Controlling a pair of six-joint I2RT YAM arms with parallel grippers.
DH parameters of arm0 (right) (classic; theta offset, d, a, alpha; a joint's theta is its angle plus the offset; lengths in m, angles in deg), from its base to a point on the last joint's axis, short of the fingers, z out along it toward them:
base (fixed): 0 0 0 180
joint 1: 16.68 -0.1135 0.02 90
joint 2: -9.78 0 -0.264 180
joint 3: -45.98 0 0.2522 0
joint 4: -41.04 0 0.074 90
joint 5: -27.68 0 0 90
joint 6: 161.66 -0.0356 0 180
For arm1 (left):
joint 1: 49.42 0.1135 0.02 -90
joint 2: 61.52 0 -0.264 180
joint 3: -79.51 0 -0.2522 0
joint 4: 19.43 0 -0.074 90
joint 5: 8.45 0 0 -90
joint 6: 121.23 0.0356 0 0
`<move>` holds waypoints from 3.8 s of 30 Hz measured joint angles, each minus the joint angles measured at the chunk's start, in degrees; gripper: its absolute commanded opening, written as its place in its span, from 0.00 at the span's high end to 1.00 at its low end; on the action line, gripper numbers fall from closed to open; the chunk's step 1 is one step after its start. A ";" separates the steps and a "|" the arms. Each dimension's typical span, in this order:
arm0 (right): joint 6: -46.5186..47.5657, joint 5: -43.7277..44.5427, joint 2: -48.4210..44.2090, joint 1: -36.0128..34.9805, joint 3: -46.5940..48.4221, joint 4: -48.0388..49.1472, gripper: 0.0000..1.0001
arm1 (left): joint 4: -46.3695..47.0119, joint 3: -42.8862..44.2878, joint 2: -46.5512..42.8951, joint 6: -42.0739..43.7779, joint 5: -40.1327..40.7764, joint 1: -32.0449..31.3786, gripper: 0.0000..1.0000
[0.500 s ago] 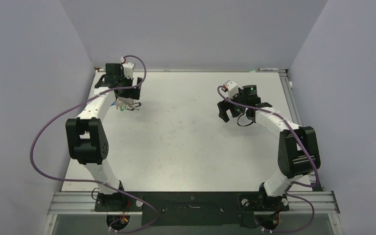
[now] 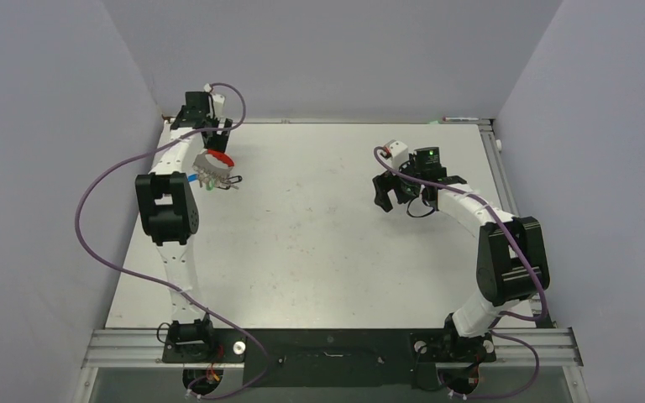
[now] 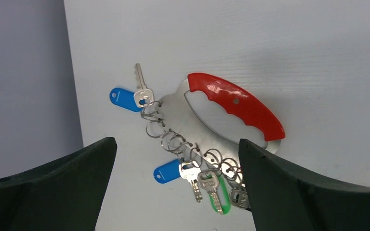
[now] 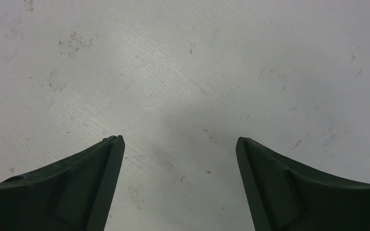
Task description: Remove the keys from the keyring
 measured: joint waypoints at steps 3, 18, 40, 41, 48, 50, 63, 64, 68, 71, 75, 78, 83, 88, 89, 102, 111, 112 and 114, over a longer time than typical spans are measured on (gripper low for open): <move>-0.83 0.00 0.00 0.00 0.00 0.00 0.10 | 0.11 0.83 1.60 3.10 3.21 -0.46 0.04; -2.32 -0.02 0.00 0.00 0.00 0.00 0.10 | 1.81 -4.72 3.85 11.72 6.47 -4.52 0.04; -2.51 -0.50 0.00 0.83 0.02 0.00 0.10 | 0.28 -20.68 -5.60 8.85 -4.57 -12.48 0.04; -2.51 -0.59 0.00 0.87 0.02 0.00 0.10 | -0.15 -21.24 -6.03 8.20 -5.73 -13.14 0.04; -2.54 -1.33 0.00 1.14 0.02 0.00 0.10 | -4.98 -17.75 -6.25 5.16 -9.11 -10.54 0.04; -2.54 -1.38 0.00 1.14 0.02 0.00 0.10 | -5.40 -12.44 -5.11 5.07 -8.31 -7.43 0.04; -2.84 -1.81 0.00 1.53 0.02 -0.17 0.10 | -3.02 4.09 7.54 7.10 -0.37 -1.75 0.04; -2.89 -1.84 -0.02 1.75 0.02 -0.22 0.10 | -3.13 4.09 8.35 7.30 -0.11 -1.88 0.04; -3.02 -2.03 -0.02 2.58 0.02 -0.24 0.10 | -3.02 2.69 9.14 8.09 1.11 -2.03 0.04; -3.41 -2.40 -0.02 2.89 0.02 -0.26 0.10 | -1.18 1.11 8.52 8.72 1.97 -2.08 0.04; -3.67 -2.75 -0.02 2.97 0.02 -0.26 0.10 | 1.31 -2.29 6.78 9.31 2.69 -2.47 0.04; -3.78 -2.86 -0.02 2.97 0.02 -0.26 0.10 | 2.97 -6.34 4.55 10.12 2.64 -3.23 0.04; -3.82 -3.80 -0.02 3.26 0.02 -0.46 0.10 | 3.69 -15.93 -1.62 11.39 2.49 -7.58 0.04; -4.11 -5.86 -0.02 4.28 0.02 -0.94 0.10 | 1.81 -22.16 -6.27 10.10 -1.29 -14.67 0.04; -4.24 -6.21 -0.02 4.50 0.02 -1.05 0.10 | 1.16 -23.19 -7.10 9.44 -2.51 -16.17 0.04; -5.33 -9.44 2.73 4.79 0.87 -2.23 0.10 | -14.21 -26.18 -14.88 2.03 -28.28 -32.20 0.04; -7.04 -12.90 5.44 4.85 3.32 -4.70 0.10 | -18.40 -18.69 -16.00 21.29 -33.05 -27.28 0.00; -7.32 -13.29 5.68 4.92 3.87 -4.94 0.10 | -18.82 -17.66 -15.52 24.13 -33.20 -27.71 0.00; -8.26 -14.32 5.86 5.35 4.81 -5.66 0.10 | -19.98 -13.55 -13.14 29.66 -34.12 -28.79 0.05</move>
